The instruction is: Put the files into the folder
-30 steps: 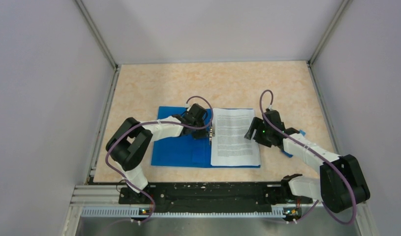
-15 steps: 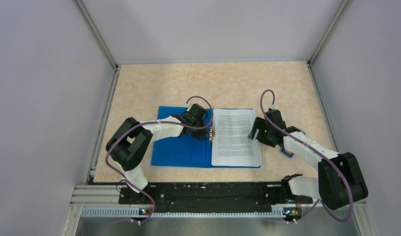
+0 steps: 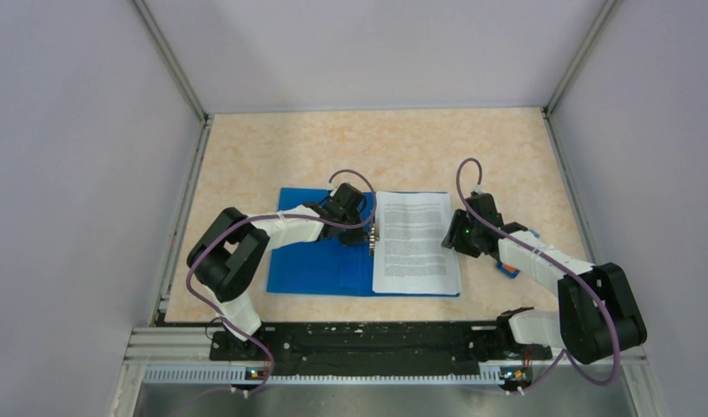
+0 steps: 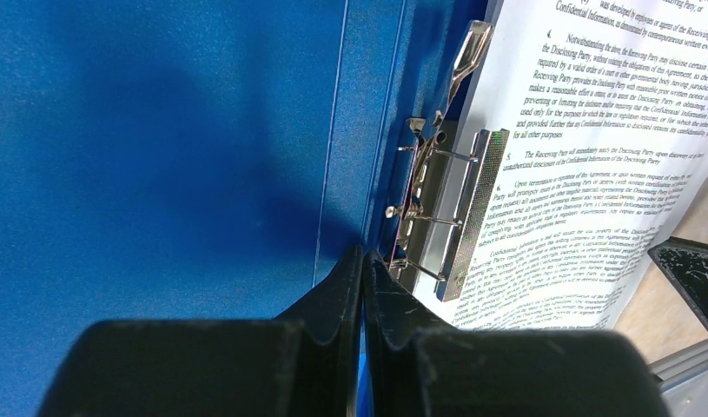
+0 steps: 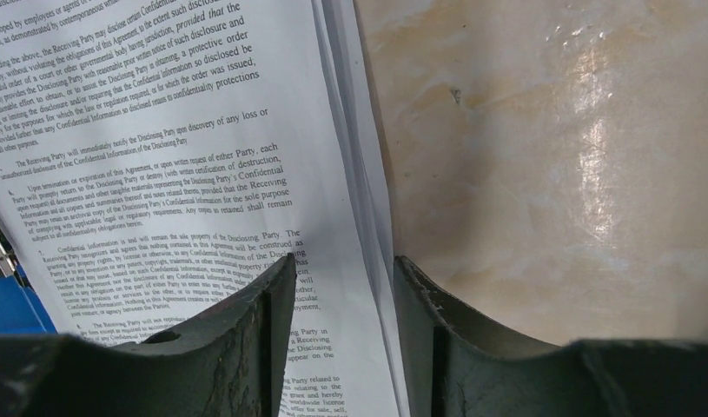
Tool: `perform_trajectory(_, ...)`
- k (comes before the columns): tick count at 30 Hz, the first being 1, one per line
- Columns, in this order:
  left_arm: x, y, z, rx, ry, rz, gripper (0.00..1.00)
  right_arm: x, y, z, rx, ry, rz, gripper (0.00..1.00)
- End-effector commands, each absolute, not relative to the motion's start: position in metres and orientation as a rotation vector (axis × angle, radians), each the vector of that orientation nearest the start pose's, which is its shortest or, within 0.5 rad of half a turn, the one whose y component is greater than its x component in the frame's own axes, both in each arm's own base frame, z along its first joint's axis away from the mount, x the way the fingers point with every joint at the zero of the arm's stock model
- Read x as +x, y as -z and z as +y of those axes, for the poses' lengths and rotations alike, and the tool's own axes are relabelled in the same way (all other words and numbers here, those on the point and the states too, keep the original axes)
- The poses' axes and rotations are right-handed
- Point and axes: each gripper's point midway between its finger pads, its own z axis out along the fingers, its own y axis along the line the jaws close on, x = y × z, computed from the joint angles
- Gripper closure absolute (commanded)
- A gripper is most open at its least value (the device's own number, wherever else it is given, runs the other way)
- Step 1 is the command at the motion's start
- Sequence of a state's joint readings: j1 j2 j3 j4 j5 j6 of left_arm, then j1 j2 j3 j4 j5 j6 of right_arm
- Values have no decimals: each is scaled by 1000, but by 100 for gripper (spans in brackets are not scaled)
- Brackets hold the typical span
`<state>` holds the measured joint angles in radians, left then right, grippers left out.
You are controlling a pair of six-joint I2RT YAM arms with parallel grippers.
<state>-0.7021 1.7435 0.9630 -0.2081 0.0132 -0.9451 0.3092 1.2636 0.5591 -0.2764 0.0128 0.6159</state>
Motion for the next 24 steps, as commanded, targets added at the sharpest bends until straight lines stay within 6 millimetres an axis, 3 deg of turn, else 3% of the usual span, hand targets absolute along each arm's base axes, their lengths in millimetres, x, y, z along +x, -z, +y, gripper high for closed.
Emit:
perform_trajectory(1,277,-4,-276,-332,518,2705,92,271,-44,115,382,-406,2514,57)
perform_trajectory(6,277,-4,-276,-334,520,2705,92,272,-49,122,366,-429,2509,67)
perform_trajectory(16,276,-2,-275,-332,515,2709,92,272,-45,123,357,-409,2520,74)
perform_trajectory(18,275,-1,-275,-332,511,2711,92,271,-44,123,357,-404,2526,74)
perform_trajectory(24,275,-1,-274,-336,510,2711,92,270,-45,116,361,-362,2517,60)
